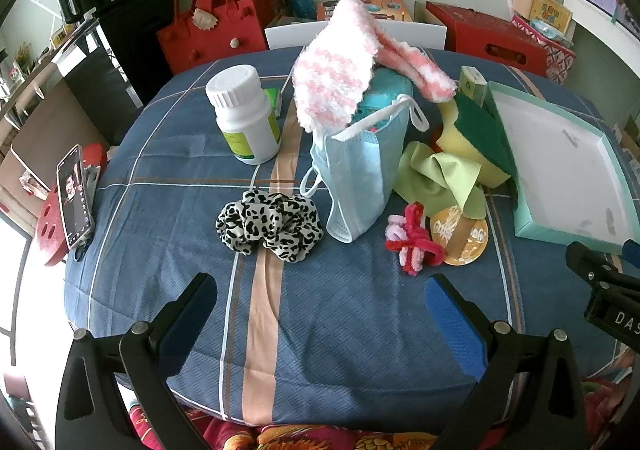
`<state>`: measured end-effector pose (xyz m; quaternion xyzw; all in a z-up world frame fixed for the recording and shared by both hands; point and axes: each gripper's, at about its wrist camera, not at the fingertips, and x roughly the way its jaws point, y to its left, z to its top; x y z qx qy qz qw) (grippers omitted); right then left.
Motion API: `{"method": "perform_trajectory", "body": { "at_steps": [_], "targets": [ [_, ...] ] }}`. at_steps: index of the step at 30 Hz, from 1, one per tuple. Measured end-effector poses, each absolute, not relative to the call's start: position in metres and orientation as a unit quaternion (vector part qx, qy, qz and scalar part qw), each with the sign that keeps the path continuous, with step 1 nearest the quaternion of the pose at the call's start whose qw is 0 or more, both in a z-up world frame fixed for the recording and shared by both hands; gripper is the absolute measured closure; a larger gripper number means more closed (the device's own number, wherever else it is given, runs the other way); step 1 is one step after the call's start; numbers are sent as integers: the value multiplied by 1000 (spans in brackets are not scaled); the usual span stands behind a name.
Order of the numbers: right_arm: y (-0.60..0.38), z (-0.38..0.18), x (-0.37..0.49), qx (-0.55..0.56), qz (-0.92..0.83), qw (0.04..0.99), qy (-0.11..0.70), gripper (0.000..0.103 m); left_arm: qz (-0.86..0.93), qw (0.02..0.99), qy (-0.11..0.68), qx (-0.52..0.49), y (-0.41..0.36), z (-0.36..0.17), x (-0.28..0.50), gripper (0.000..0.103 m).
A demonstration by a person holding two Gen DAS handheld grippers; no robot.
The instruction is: Organize soft objects
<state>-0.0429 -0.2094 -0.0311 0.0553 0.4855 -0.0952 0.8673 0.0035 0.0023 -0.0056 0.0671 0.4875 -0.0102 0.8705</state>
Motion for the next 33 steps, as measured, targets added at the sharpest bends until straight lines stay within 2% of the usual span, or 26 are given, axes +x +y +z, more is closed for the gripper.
{"method": "perform_trajectory", "body": {
  "at_steps": [33],
  "targets": [
    [-213,-31,-44,68,-98,867,484,0,-11,870,489,64,6,-7,3,0]
  ]
}}
